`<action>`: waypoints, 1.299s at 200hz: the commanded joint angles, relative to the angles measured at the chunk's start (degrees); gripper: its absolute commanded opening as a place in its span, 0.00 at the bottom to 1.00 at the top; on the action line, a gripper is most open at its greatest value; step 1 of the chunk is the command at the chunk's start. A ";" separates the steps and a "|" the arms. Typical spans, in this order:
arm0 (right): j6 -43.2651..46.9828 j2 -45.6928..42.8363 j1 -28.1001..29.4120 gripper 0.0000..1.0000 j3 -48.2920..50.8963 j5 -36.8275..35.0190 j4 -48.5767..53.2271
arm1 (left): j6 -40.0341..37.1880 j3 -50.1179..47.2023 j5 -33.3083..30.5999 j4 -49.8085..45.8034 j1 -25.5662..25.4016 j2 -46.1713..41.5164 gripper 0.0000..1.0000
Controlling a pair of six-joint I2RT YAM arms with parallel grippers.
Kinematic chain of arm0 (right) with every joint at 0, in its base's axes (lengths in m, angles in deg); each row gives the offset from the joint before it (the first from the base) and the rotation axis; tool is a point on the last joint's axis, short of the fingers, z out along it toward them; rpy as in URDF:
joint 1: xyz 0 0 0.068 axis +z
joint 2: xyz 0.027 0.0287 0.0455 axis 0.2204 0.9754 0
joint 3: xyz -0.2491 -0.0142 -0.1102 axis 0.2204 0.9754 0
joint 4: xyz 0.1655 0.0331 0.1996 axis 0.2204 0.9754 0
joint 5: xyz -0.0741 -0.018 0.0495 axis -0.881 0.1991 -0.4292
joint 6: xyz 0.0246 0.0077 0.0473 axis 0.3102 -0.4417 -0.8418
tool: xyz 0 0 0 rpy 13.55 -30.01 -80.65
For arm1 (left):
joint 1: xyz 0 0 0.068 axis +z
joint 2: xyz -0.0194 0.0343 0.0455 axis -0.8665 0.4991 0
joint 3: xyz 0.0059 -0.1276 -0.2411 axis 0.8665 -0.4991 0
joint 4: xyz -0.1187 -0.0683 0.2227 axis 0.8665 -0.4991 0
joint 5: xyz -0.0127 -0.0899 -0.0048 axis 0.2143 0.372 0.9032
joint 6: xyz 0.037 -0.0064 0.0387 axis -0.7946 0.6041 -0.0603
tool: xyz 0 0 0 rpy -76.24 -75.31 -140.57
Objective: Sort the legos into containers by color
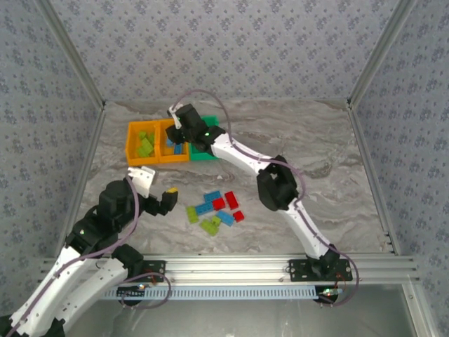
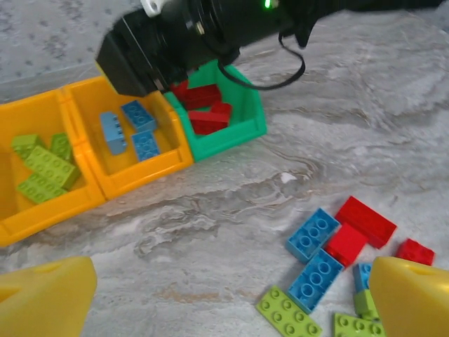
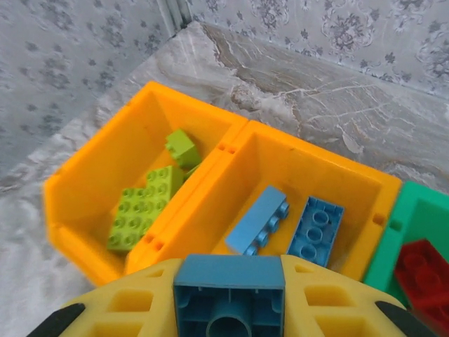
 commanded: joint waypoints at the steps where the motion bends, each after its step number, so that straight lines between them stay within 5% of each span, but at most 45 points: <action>1: 3.74 6.34 -0.19 0.35 -10.58 1.23 6.53 | 2.03 1.24 -0.50 0.63 1.81 -0.30 0.99; 34: 3.28 6.53 -0.37 0.43 -13.76 2.52 7.79 | 1.82 1.11 -1.43 0.09 2.27 -0.06 0.99; 71: 4.64 -3.44 0.06 0.50 -9.42 1.76 12.27 | 3.28 1.99 -1.10 -0.50 2.57 0.73 0.99; 103: 2.44 -14.73 -1.26 0.57 1.62 5.25 13.71 | 7.57 3.27 0.50 -1.24 3.26 2.78 0.99; 154: 3.86 -45.10 -1.42 0.67 33.69 8.47 18.24 | 30.04 2.19 0.15 -7.16 2.50 9.63 0.99; 210: -2.52 -78.46 -0.29 0.91 69.66 10.83 18.77 | 45.54 -1.29 -2.34 -4.86 -15.11 27.62 0.90; 227: -4.66 -84.06 -0.56 1.00 75.09 13.26 18.59 | 49.35 -1.13 -2.79 -2.23 -18.03 35.61 0.84; 260: -4.84 -87.30 -1.62 1.00 77.57 13.94 21.52 | 51.72 -0.45 -3.24 4.22 -20.37 47.65 0.71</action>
